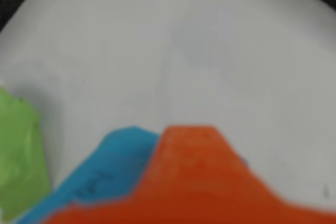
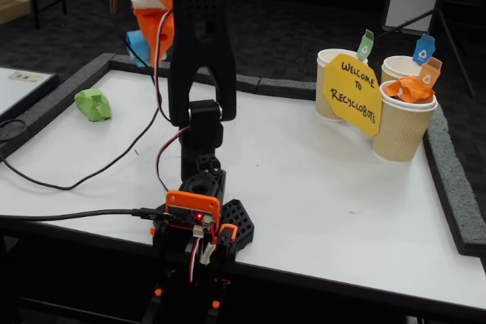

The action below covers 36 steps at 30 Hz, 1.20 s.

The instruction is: Sort rubbish by color.

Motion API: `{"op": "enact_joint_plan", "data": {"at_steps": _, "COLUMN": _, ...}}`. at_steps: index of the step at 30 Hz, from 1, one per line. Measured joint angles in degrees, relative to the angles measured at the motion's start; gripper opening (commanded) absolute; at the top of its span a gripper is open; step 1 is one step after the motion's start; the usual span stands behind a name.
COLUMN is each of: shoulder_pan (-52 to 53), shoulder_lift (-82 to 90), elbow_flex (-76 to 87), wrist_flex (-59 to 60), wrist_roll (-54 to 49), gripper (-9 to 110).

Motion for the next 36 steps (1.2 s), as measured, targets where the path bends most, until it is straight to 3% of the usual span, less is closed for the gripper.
{"op": "enact_joint_plan", "data": {"at_steps": 20, "shoulder_pan": 0.0, "shoulder_lift": 49.92, "elbow_flex": 31.73, "wrist_flex": -0.26, "wrist_roll": 0.0, "gripper": 0}}
{"op": "enact_joint_plan", "data": {"at_steps": 36, "shoulder_pan": 0.53, "shoulder_lift": 77.43, "elbow_flex": 41.4, "wrist_flex": 4.22, "wrist_roll": 0.0, "gripper": 0}}
